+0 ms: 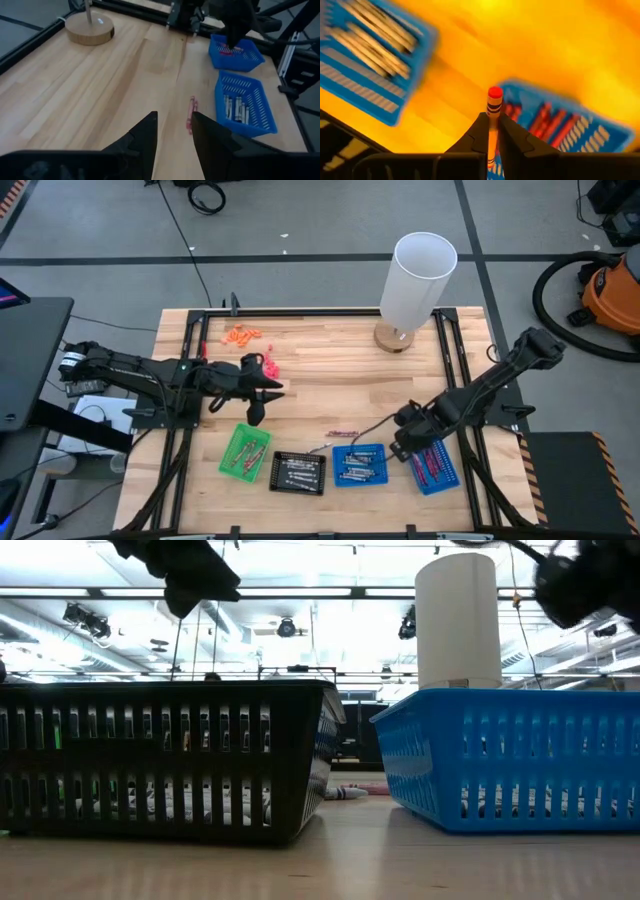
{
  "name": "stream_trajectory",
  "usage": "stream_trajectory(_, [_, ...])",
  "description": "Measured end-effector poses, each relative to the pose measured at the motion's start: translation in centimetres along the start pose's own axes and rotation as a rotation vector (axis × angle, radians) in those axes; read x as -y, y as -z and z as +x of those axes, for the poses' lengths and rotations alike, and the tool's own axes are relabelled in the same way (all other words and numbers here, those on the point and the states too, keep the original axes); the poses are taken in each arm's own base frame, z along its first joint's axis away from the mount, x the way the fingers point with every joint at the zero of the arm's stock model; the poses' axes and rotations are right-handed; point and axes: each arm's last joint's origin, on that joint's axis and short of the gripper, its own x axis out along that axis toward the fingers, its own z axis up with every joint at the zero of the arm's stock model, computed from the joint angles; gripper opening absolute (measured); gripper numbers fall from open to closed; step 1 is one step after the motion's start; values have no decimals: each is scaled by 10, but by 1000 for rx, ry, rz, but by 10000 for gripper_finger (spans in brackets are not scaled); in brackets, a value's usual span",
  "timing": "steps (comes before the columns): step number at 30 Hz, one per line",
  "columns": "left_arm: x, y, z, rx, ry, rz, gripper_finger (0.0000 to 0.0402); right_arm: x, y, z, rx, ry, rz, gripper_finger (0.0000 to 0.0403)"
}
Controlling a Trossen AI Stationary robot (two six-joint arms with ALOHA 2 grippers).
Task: Sort crayons
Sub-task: Put the pink crayon into the green basket
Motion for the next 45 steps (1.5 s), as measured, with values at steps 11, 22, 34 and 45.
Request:
stream_trajectory(11, [15,0,25,52,54,-56,130,-19,-38,-37,288,-114,-112,31])
stream_trajectory(22, [29,-1,50,121,146,-168,130,-40,-87,-65,573,-323,-289,31])
stream_trajectory(34, [21,-13,50,205,147,-252,130,-51,-131,-100,926,-536,-389,31])
stream_trajectory(45, [15,-21,50,268,144,-292,130,-49,-145,-111,1023,-570,-456,31])
